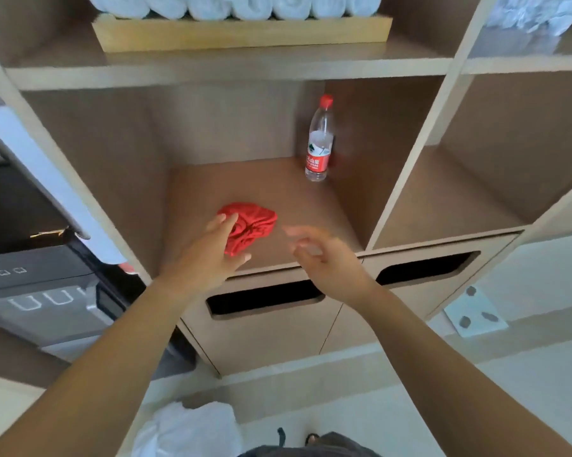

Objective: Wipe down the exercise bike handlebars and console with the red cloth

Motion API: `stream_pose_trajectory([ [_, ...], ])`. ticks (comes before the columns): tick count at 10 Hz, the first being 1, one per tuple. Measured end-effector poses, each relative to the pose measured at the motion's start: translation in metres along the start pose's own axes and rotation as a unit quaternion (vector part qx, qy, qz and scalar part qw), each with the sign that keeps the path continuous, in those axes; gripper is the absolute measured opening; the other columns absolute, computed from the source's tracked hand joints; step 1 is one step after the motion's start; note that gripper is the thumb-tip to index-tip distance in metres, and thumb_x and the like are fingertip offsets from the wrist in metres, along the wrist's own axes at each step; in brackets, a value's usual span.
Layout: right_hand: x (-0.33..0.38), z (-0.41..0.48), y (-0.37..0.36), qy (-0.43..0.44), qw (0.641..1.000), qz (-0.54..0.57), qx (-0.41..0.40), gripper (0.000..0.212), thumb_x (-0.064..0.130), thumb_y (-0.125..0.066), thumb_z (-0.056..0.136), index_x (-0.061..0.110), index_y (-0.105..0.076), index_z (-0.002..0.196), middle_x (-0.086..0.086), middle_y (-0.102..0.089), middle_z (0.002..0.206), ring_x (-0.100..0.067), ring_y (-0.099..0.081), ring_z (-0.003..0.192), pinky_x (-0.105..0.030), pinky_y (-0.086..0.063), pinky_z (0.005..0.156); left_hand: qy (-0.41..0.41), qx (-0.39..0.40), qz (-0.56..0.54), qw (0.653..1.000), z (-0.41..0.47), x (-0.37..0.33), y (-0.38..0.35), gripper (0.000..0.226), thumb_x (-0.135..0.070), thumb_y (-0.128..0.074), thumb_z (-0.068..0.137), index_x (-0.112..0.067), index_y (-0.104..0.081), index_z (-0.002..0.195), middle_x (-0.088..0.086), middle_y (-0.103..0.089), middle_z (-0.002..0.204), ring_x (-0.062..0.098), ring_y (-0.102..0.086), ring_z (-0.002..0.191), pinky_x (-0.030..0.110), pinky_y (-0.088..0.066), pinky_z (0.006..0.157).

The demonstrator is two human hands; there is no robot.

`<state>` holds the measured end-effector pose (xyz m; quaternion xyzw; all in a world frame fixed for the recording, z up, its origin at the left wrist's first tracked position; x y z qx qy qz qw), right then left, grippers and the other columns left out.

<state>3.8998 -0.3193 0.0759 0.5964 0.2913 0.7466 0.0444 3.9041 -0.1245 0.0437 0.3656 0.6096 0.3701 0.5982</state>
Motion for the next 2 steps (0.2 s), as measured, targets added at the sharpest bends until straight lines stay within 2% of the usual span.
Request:
stream_pose_trajectory([
  [2, -0.011, 0.032, 0.013, 0.024, 0.997, 0.027, 0.067, 0.027, 0.022, -0.054, 0.092, 0.023, -0.058, 0.119, 0.014, -0.060, 0.110, 0.010, -0.054, 0.095, 0.000, -0.037, 0.074, 0.001, -0.129, -0.016, 0.992, 0.000, -0.026, 0.012, 0.061, -0.031, -0.058, 0.090, -0.012, -0.035, 0.142, 0.009, -0.038, 0.146, 0.022, -0.033, 0.135, 0.033, -0.026, 0.112],
])
Point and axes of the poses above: each hand's wrist, its own z-axis towards the middle knuckle, its own y-axis out of the back of the hand, x = y × z, the point moved 7 cm from there along z, towards the middle knuckle
